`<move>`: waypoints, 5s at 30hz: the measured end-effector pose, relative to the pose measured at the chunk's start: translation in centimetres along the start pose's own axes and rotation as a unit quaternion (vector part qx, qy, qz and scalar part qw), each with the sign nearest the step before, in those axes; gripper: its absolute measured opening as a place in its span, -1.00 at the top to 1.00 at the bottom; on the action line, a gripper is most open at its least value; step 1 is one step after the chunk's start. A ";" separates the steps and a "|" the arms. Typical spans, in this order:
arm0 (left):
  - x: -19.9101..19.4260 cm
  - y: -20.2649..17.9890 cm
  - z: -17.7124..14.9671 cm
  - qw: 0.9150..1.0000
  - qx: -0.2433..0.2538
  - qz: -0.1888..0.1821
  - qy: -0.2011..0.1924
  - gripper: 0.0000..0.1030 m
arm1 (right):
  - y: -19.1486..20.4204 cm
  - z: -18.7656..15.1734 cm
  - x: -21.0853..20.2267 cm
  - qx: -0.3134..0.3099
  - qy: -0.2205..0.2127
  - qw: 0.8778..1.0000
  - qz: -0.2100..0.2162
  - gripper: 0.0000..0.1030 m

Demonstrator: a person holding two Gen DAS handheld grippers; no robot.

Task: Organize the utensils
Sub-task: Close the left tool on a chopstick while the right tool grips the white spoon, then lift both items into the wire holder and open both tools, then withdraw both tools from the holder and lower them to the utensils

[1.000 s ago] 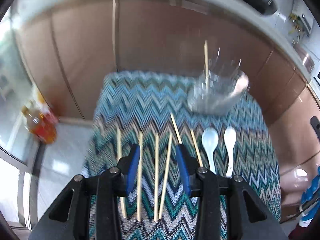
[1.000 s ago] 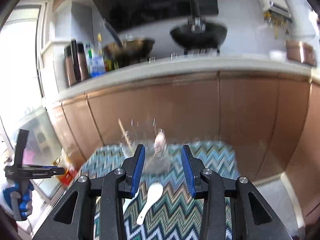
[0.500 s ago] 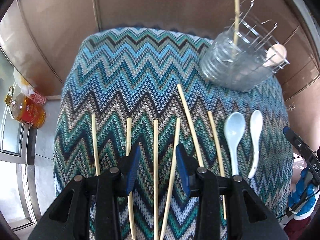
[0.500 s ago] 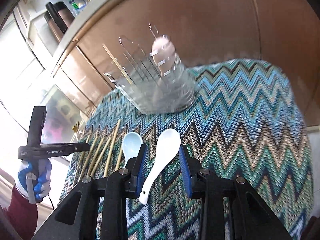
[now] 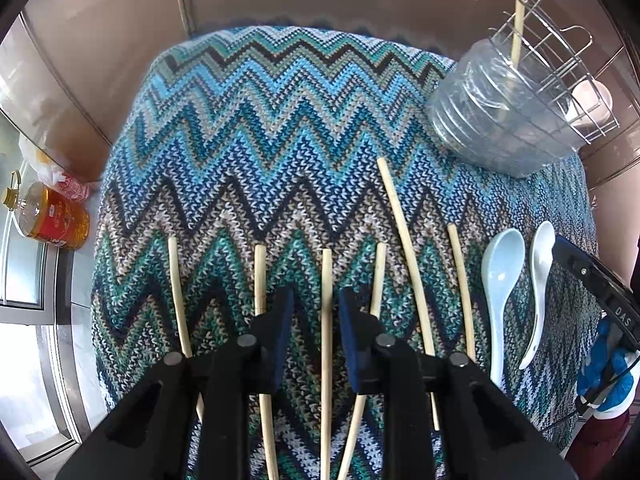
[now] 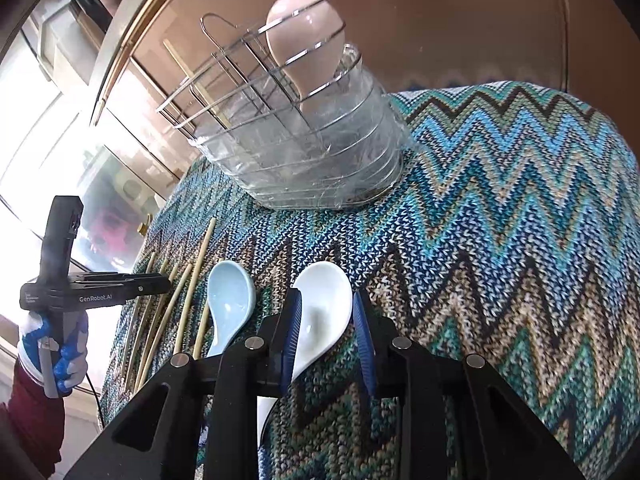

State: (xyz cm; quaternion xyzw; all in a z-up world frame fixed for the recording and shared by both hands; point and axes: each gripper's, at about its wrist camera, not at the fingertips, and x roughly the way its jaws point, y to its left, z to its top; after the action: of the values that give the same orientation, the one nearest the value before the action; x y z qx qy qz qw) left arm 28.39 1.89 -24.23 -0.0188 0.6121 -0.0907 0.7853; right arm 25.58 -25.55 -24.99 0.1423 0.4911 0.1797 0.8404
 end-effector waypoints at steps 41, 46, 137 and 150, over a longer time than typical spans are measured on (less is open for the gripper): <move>-13.4 -0.1 -4.0 0.981 -0.007 -0.041 -0.189 0.91 | 6.8 -1.9 -11.0 -0.099 -0.130 0.986 -0.043 0.90; -19.0 -2.6 -3.3 0.960 0.000 -0.060 -0.274 0.92 | 9.4 0.0 -14.5 -0.114 -0.197 0.971 -0.070 0.90; -28.8 -5.3 -20.0 0.833 -0.049 0.151 -0.530 0.00 | 16.4 -13.9 -30.4 -0.054 -0.461 0.857 -0.223 -0.35; -25.8 -5.3 -17.8 0.853 -0.033 0.161 -0.496 0.00 | 14.8 -12.8 -27.6 -0.050 -0.421 0.878 -0.220 -0.28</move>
State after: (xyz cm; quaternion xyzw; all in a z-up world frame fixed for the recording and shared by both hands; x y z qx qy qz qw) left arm 4.59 2.44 -3.19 0.0113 0.1388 0.0783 0.9872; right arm -0.56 -23.68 -3.56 0.0505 0.0999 -0.0625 0.9917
